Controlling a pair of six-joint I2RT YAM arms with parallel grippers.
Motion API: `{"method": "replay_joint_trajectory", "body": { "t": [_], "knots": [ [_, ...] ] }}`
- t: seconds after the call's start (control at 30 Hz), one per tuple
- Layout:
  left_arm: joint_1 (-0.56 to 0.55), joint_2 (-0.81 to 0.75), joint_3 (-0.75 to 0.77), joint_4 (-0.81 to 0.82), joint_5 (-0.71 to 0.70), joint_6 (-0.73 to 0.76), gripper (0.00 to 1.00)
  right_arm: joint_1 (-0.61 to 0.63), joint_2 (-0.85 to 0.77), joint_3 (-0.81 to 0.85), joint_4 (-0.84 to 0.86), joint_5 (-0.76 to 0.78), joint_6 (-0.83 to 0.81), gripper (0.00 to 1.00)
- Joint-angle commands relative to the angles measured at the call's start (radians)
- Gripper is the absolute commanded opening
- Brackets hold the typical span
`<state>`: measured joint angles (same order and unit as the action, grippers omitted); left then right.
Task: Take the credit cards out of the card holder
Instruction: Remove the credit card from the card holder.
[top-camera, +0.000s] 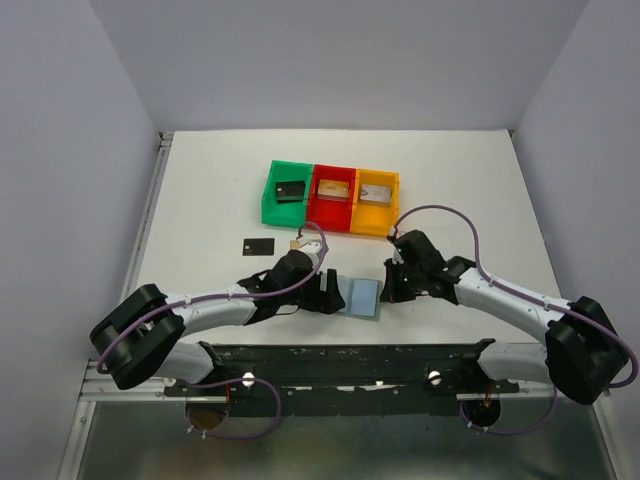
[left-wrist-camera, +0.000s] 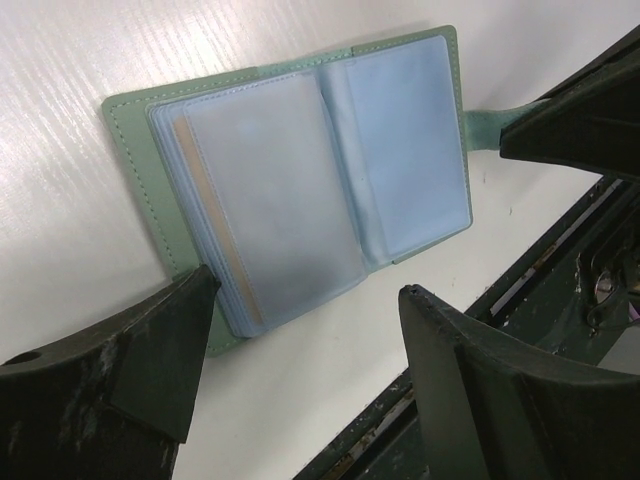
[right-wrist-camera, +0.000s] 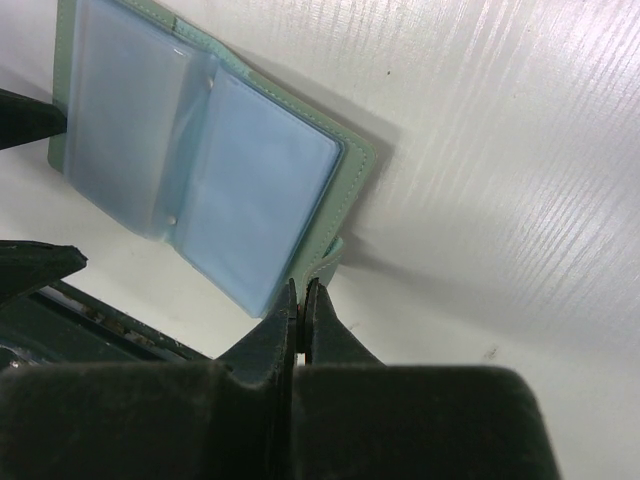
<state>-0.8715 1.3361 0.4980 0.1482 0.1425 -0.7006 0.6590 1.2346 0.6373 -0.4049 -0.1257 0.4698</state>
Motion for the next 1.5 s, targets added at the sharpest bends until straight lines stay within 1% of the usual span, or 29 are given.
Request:
{"method": "replay_joint_trajectory", "body": {
  "t": [0.0,0.23,0.47,0.9,1.0,1.13,1.37,1.4,1.47],
  "knots": [
    [0.002,0.017,-0.003,0.037,0.031,0.004,0.85,-0.006,0.011,0.002,0.020,0.000,-0.010,0.00],
    [-0.004,0.038,0.001,0.096,0.086,0.021,0.81,-0.006,0.016,-0.001,0.028,-0.009,-0.008,0.01],
    [-0.027,0.028,0.005,0.131,0.109,0.052,0.78,-0.006,0.014,-0.002,0.025,-0.009,-0.008,0.01],
    [-0.060,0.089,0.076,0.113,0.152,0.093,0.77,-0.006,0.008,-0.005,0.028,-0.009,-0.005,0.00],
    [-0.064,0.090,0.089,0.100,0.140,0.095,0.76,-0.006,0.003,-0.008,0.023,-0.003,-0.003,0.01],
    [-0.064,0.069,0.070,0.091,0.103,0.081,0.77,-0.006,-0.004,-0.010,0.012,0.009,-0.008,0.01],
    [-0.063,-0.026,0.013,0.033,-0.021,0.047,0.78,-0.004,-0.003,0.001,-0.023,0.057,-0.014,0.00],
    [-0.063,-0.035,0.010,0.019,-0.044,0.043,0.78,-0.006,-0.001,0.002,-0.031,0.072,-0.014,0.01],
    [-0.060,-0.057,-0.002,-0.005,-0.084,0.032,0.78,-0.006,-0.003,0.012,-0.063,0.106,-0.017,0.05]
  ]
}}
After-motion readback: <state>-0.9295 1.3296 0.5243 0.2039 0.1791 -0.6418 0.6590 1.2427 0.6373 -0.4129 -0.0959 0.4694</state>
